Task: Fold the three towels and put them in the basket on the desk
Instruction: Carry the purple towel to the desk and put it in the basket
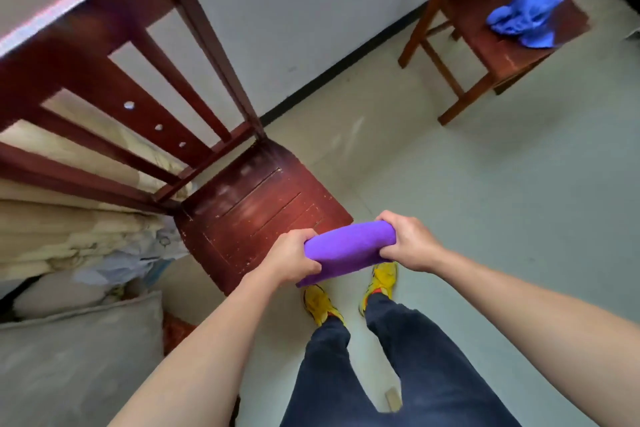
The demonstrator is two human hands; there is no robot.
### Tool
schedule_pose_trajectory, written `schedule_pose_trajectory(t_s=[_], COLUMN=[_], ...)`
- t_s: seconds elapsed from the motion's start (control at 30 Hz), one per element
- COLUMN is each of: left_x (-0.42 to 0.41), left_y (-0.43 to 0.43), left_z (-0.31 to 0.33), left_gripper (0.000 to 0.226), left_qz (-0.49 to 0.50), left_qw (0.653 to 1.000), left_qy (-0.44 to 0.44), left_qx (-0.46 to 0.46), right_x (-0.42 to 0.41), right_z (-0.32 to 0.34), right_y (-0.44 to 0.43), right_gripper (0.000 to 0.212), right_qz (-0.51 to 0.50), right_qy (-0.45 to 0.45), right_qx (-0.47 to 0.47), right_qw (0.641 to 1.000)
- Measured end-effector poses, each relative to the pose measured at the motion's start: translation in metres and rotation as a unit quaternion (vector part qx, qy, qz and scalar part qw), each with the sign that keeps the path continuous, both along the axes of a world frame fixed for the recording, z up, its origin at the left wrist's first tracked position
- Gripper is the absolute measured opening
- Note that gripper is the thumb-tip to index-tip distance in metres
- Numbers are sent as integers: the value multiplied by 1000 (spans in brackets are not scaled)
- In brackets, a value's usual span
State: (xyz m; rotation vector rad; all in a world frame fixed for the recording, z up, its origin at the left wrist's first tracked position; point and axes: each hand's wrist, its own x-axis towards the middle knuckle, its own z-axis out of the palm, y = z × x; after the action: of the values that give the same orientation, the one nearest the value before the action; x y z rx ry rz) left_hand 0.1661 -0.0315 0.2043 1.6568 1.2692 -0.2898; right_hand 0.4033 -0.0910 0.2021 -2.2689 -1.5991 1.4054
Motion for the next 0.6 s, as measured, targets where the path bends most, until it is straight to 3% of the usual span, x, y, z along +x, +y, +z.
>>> schedule_pose_trajectory(t_s=[0.13, 0.3, 0.6], left_x=[69, 181, 439], left_y=[1, -7, -80], left_z=[42, 84, 129], left_gripper=[23, 25, 45], left_qz=[-117, -270, -404], left_qw=[992, 957, 900], left_qy=[9, 5, -31], left_qx=[40, 106, 162], right_x=[57, 149, 347], right_z=[44, 87, 130], right_y=[-35, -90, -223], right_gripper=[36, 35, 37], right_qz=[-76, -175, -346], right_qy=[-8, -5, -24], right_qx=[7, 26, 55], right_qw=[997, 984, 936])
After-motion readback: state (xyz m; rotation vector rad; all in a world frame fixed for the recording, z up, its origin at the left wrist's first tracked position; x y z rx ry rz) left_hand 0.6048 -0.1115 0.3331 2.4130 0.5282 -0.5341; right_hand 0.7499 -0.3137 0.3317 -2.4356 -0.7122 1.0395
